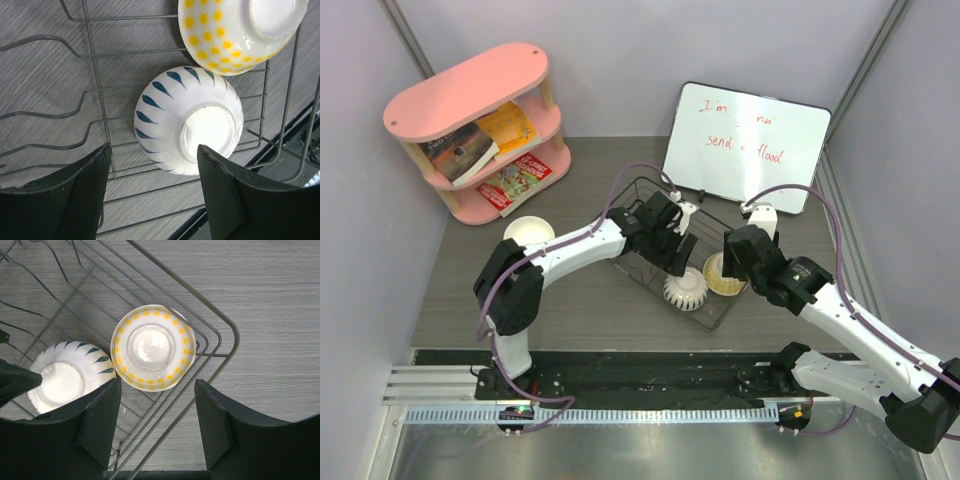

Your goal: Unload the bowls from the dish rack

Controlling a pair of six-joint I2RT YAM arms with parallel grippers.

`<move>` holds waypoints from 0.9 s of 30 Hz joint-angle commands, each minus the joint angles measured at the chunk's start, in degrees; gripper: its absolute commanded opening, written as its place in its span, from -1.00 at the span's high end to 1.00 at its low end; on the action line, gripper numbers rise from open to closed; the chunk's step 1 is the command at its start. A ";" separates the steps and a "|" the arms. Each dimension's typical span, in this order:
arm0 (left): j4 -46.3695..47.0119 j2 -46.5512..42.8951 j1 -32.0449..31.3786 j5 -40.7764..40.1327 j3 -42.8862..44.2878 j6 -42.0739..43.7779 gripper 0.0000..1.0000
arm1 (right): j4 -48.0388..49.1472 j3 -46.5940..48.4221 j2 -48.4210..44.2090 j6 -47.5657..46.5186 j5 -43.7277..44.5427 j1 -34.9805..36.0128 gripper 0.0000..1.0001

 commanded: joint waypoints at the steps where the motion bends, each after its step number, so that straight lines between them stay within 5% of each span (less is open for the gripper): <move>1: -0.47 0.81 1.52 8.03 -0.43 0.82 -0.39 | 0.13 -0.62 -1.53 1.43 0.30 -0.26 -0.31; 9: -0.39 2.83 1.52 15.25 -1.57 0.65 -0.37 | 0.22 -0.45 -1.53 1.87 0.66 -0.18 -0.30; 27: -0.73 7.75 -0.14 7.78 -2.28 -4.45 -0.42 | 1.36 -0.19 -0.39 1.87 -1.19 -0.18 -0.29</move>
